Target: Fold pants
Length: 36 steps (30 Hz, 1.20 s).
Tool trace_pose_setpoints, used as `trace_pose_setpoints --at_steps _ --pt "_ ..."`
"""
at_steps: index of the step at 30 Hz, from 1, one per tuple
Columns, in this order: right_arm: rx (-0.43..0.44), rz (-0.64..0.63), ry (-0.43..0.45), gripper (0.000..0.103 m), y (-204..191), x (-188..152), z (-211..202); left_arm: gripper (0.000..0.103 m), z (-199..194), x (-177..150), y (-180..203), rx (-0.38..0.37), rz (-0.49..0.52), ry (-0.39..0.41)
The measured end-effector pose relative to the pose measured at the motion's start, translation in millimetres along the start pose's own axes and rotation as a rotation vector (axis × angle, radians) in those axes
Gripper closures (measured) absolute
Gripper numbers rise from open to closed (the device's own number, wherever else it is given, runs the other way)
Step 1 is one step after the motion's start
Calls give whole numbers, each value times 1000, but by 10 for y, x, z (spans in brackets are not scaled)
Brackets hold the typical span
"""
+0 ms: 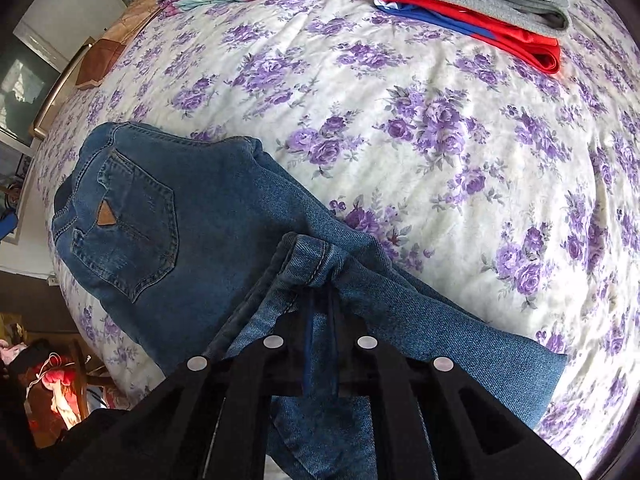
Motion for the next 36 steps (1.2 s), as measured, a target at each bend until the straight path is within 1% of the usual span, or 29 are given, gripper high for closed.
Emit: trace_pose_setpoints --at_steps 1,2,3,4,7,10,12,13,14,15,16,17,18,19,20,23,26,27,29,31,36 --pt "12 19 5 96 14 -4 -57 13 46 -19 -64 4 -24 -19" --pt "23 37 11 96 29 -15 -118 13 104 -44 -107 -8 -45 -37" --pt "32 50 19 93 40 -23 -192 13 167 -74 -137 -21 -63 -52" --pt "36 58 31 92 49 -39 -274 13 251 -115 -165 -29 -81 -73" --pt "53 69 65 92 76 -99 -531 13 577 -249 -210 -58 -149 -147" --pt "51 69 89 92 101 -189 -730 13 940 -343 -261 -91 -215 -228" --pt "45 75 98 92 142 -264 -821 13 1174 -332 -264 -96 -245 -276" --pt "41 78 96 92 149 -296 -839 13 1255 -282 -253 -83 -241 -276" --pt "39 81 92 92 155 -298 -833 13 1306 -219 -222 -76 -227 -272" --pt "38 88 86 92 161 -317 -822 21 1331 -141 -165 -88 -208 -261" --pt "38 94 78 92 169 -335 -806 40 1335 -69 -98 -91 -188 -255" --pt "40 99 71 92 161 -353 -790 55 1307 -15 -25 -87 -166 -240" --pt "47 97 64 92 138 -377 -772 60 1243 23 43 -79 -137 -213" --pt "60 89 57 92 96 -389 -747 71 1142 37 148 -70 -89 -173" --pt "80 78 52 92 35 -401 -724 75 1025 35 239 -64 -39 -134" --pt "167 35 30 92 -209 -383 -606 76 705 -58 541 -45 99 -38" --pt "249 -14 39 92 -498 -268 -396 76 512 -162 754 -51 185 14" --pt "247 -30 41 92 -577 -213 -284 76 482 -164 774 -47 199 18" --pt "203 -69 35 92 -703 -120 -50 76 472 -155 824 -44 217 22" --pt "197 -77 19 92 -795 -56 134 76 466 -133 831 -51 215 23" --pt "176 -81 0 92 -890 -4 326 76 467 -113 796 -52 207 25"
Point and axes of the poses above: each gripper's, at about its wrist camera, not at the fingertips, and z roughly the way its jaws point, y to its right, x to its top, the point moved 3 cm from there along z, roughly the way its jaws point, and after that the axes turned 7 degrees about y, right-handed, at the moved point
